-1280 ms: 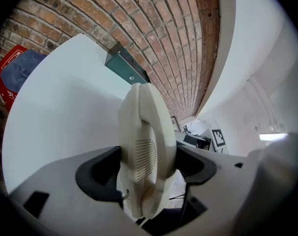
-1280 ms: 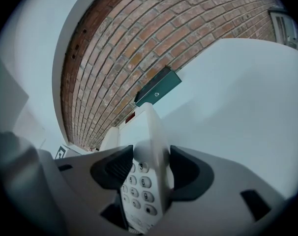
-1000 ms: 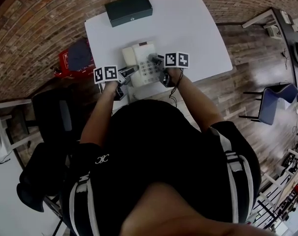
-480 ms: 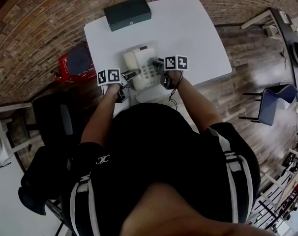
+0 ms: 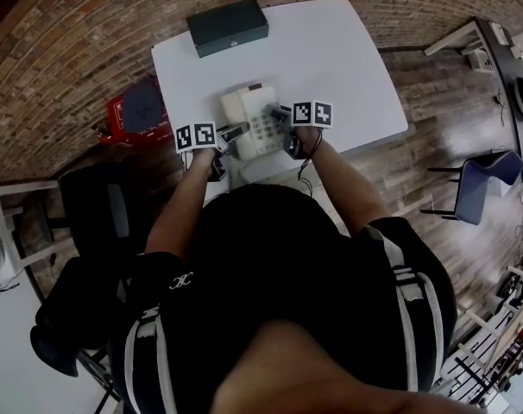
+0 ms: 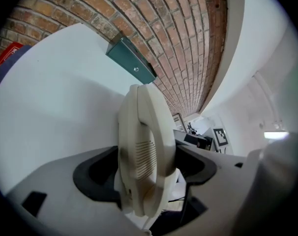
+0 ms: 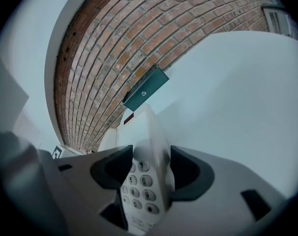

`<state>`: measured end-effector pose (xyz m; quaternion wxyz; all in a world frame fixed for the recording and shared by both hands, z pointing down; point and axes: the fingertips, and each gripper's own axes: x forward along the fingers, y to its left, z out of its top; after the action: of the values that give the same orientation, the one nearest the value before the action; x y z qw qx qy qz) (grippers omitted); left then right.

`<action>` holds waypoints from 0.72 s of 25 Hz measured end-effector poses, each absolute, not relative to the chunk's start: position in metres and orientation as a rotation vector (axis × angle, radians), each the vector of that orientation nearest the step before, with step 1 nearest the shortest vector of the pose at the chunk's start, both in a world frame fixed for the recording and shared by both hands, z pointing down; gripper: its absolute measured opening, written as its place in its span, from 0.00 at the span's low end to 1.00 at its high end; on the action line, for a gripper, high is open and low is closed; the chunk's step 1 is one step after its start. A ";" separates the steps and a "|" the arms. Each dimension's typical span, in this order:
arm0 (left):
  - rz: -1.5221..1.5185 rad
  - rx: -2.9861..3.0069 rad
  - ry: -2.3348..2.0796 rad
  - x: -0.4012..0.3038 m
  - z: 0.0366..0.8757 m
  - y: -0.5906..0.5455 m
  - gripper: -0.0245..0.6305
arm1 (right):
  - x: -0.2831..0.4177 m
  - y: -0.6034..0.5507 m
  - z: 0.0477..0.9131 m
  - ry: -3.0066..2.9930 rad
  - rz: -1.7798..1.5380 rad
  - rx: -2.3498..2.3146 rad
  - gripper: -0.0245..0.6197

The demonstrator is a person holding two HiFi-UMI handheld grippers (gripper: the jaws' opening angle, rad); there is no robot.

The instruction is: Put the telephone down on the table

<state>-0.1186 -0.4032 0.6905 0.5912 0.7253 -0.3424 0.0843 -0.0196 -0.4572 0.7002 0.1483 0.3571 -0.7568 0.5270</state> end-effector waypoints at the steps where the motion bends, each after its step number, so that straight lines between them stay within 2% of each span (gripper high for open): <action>1: 0.190 1.701 -0.823 -0.121 0.687 -0.404 0.59 | -0.019 -0.458 0.698 -2.183 1.483 1.039 0.36; 6: 0.259 1.866 -0.944 -0.133 0.660 -0.402 0.59 | 0.000 -0.475 0.668 -2.263 1.256 1.230 0.36; 7: 0.278 1.909 -0.987 -0.136 0.652 -0.403 0.59 | 0.006 -0.480 0.657 -2.284 1.202 1.287 0.33; 10: 0.305 2.045 -1.153 -0.147 0.625 -0.407 0.59 | 0.015 -0.490 0.620 -2.365 1.010 1.410 0.13; 12: 0.282 2.118 -1.254 -0.154 0.600 -0.411 0.57 | 0.011 -0.493 0.592 -2.444 0.851 1.435 0.07; 16: 0.210 2.220 -1.472 -0.167 0.542 -0.423 0.30 | -0.004 -0.492 0.524 -2.594 0.540 1.461 0.04; 18: 0.166 2.258 -1.576 -0.173 0.511 -0.429 0.23 | -0.012 -0.491 0.495 -2.635 0.427 1.480 0.04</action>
<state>-0.1734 -0.4294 0.5113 0.1903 0.8035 -0.5609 0.0589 -0.0115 -0.4905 0.4949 0.0446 0.4843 -0.8625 0.1399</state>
